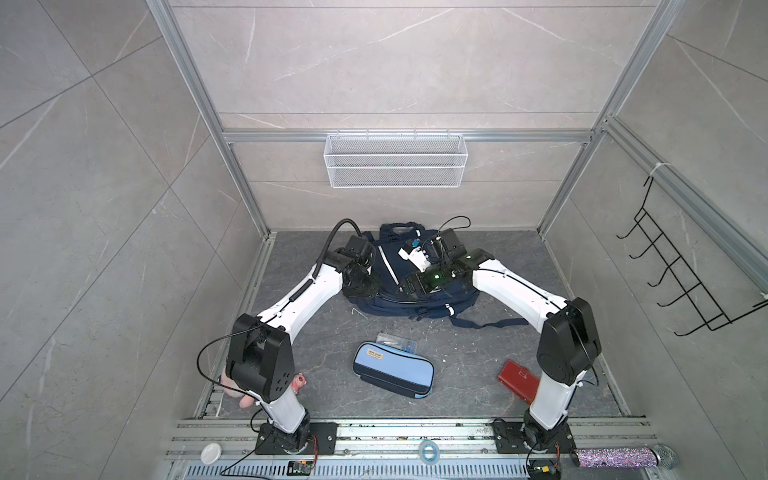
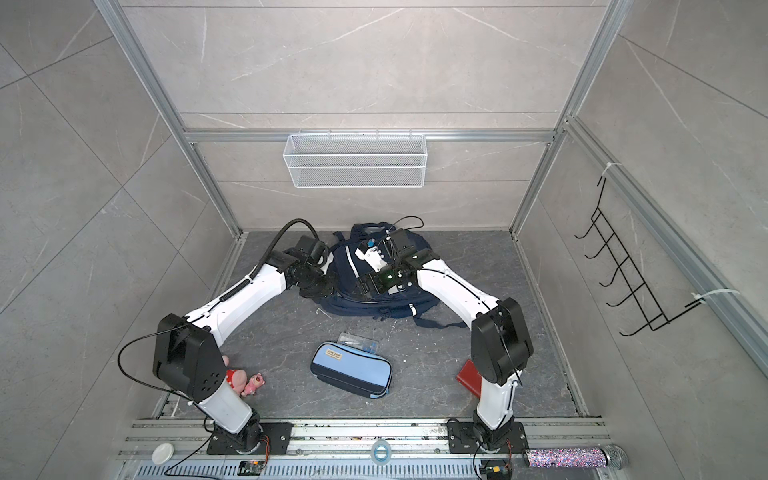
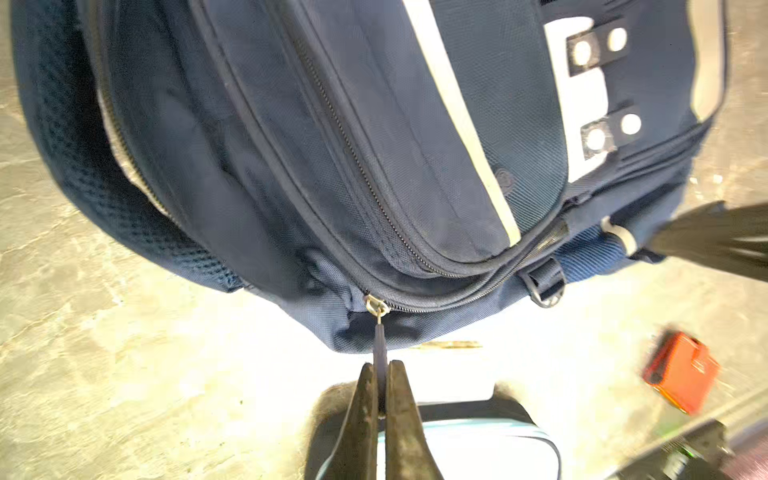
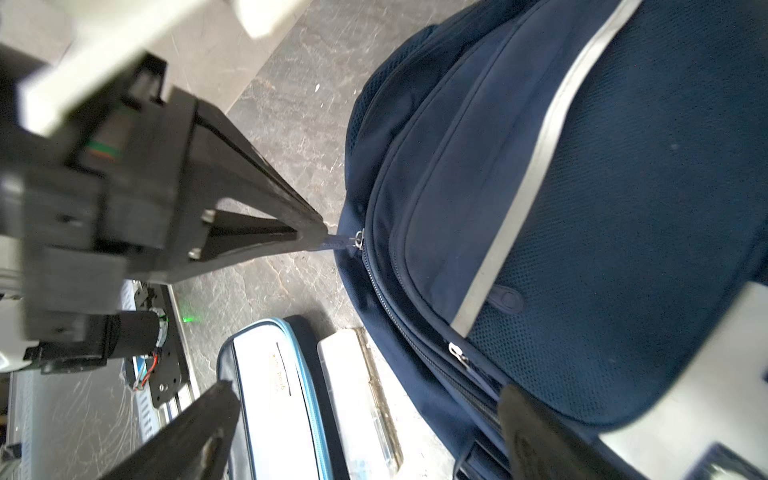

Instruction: Pack the student bag

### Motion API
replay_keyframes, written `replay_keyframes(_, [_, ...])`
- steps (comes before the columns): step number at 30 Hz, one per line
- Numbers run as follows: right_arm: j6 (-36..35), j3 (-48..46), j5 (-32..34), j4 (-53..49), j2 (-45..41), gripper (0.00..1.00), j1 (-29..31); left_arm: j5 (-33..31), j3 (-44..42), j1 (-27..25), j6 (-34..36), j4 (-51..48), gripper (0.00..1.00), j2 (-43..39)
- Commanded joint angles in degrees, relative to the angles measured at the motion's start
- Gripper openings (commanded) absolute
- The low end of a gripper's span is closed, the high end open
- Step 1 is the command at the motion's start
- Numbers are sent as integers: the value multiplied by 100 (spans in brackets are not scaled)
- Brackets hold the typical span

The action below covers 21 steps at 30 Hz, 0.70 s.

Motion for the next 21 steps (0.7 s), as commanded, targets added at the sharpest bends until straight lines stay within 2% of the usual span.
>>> replay_keyframes(1, [-301, -20, -189, -84, 211, 96, 3, 550, 324, 114, 298, 8, 0, -193])
replay_keyframes(5, [-244, -301, -32, 229, 314, 93, 178, 712, 302, 265, 391, -18, 0, -314])
replay_keyframes(11, [-128, -59, 828, 423, 755, 91, 446, 765, 382, 313, 453, -39, 0, -289])
replay_keyframes(15, [-72, 124, 1861, 358, 1059, 75, 562, 774, 292, 317, 440, 6, 0, -349])
replay_keyframes(19, [5, 104, 2330, 435, 1128, 60, 571, 744, 102, 348, 428, 68, 0, -475])
replay_keyframes(21, [29, 135, 2588, 391, 1171, 48, 569, 770, 10, 389, 417, 105, 0, -523])
